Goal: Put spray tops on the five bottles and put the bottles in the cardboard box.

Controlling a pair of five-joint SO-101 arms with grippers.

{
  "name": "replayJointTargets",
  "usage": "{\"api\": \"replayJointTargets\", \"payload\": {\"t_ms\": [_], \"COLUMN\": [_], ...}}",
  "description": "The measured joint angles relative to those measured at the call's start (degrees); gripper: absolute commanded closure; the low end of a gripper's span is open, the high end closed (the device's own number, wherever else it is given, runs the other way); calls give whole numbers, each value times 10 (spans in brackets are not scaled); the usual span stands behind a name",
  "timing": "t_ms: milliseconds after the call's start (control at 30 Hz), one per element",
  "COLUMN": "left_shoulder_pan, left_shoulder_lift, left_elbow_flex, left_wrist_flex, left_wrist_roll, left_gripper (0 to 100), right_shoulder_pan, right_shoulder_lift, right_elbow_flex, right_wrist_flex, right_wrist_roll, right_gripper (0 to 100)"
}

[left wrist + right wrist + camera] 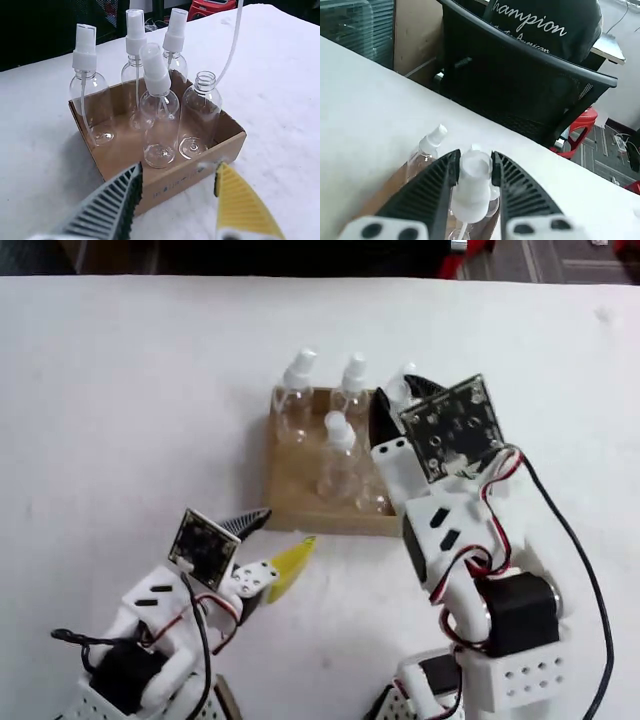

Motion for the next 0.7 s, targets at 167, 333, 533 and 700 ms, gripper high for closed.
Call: {"api": "replayJointTargets", "payload": {"t_ms": [167, 333, 533, 700], "left_shoulder_pan": [0, 0, 0, 0], "left_shoulder_lift": [0, 0, 0, 0], "left_elbow_flex": [0, 0, 0, 0], "left_wrist_flex": [0, 0, 0, 0], "left_wrist_roll": [0, 0, 0, 0], "left_gripper": [770, 770, 770, 770], "right_shoulder_pan": [0, -4, -3, -3], "right_shoulder_lift": [3, 3, 4, 4], "right_elbow_flex": [12, -7, -9, -5], "right_wrist_flex": [-25, -33, -50, -54], "right_wrist_roll": [0, 0, 0, 0], "right_gripper": [982, 982, 982, 982]}}
